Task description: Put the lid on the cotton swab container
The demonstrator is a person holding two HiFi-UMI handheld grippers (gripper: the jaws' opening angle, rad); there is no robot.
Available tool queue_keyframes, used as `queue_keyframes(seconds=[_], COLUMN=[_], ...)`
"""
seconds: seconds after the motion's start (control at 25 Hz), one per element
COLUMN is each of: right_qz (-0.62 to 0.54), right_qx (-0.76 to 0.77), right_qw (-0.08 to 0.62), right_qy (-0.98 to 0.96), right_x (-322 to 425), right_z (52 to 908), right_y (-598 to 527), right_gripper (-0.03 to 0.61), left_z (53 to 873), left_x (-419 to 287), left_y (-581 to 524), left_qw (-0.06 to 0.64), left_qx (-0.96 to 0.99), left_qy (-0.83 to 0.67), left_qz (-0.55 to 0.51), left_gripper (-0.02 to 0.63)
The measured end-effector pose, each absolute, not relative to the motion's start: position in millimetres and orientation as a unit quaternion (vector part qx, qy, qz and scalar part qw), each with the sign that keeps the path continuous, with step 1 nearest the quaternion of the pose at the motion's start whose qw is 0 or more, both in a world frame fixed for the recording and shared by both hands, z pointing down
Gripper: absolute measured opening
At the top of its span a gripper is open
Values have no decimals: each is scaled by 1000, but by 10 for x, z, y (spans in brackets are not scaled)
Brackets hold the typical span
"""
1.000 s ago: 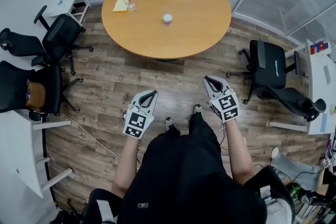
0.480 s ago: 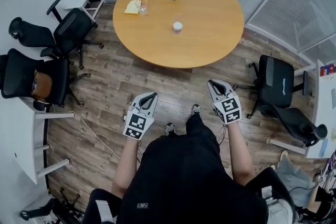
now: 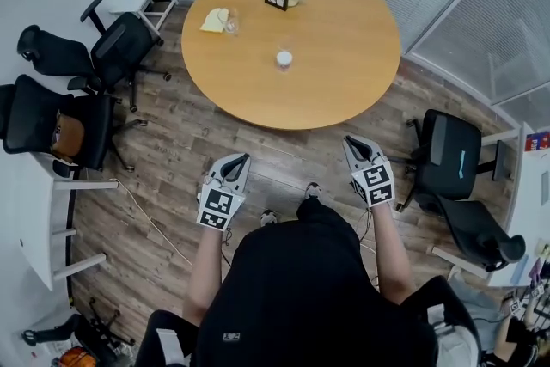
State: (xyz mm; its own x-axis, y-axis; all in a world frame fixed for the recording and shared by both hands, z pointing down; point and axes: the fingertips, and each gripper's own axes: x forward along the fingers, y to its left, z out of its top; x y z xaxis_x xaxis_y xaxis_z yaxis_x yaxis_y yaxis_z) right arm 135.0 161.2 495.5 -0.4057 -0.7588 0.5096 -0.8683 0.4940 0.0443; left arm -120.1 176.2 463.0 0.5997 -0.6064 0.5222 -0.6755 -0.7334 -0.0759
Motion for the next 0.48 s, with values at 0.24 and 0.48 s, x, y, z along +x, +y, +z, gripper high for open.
queue_keyframes(seconds=[0.24, 0.48], right_qz=[110, 79], right_qx=[450, 410], right_qw=[257, 257], right_qy=[-848, -871], right_x=[1538, 1573], right_z=[5034, 4970], right_y=[1337, 991], right_gripper=[8, 8], left_z=[4616, 4633], left_x=[-1024, -911], left_y=[1545, 1487], left_qw=[71, 80], left_qx=[876, 858], left_qy=[-402, -442], left_qz=[257, 248], left_gripper=[6, 6])
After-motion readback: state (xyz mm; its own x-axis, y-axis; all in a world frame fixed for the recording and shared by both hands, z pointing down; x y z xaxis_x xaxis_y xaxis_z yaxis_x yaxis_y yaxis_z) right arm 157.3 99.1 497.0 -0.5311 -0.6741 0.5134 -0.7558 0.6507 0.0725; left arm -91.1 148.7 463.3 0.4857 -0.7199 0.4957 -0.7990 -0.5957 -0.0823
